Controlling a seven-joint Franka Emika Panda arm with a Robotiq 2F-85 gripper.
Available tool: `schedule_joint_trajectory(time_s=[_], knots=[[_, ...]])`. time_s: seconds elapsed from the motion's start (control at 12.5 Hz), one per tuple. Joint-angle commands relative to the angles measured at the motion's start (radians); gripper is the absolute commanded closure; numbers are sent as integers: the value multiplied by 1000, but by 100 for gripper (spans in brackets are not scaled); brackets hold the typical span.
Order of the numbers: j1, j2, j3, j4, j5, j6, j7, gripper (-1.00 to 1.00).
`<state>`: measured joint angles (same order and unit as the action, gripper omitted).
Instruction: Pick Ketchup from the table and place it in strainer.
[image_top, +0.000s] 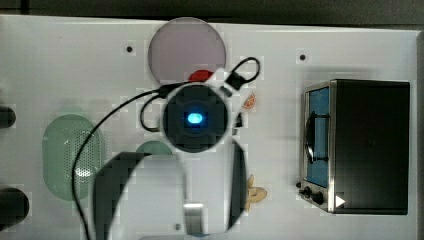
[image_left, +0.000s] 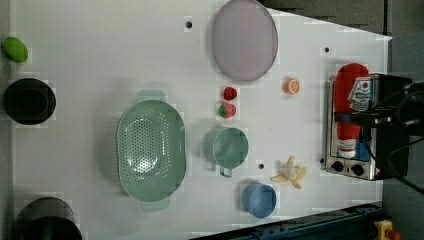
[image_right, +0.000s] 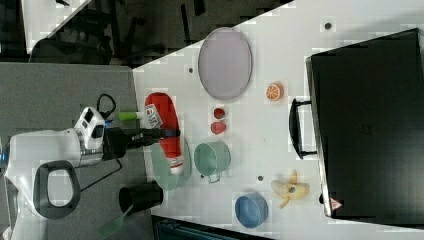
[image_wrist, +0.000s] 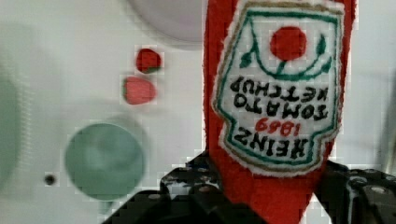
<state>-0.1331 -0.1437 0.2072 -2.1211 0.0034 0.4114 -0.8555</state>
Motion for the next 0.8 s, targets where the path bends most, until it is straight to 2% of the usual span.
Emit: schedule_joint_trajectory(time_s=[0.08, 0.48, 0.8], knots=[[59, 17, 107, 4, 37, -33, 239, -18], [84, 106, 304, 27, 37, 33, 556, -18], [96, 232, 421, 35, 37, 230, 619, -18]])
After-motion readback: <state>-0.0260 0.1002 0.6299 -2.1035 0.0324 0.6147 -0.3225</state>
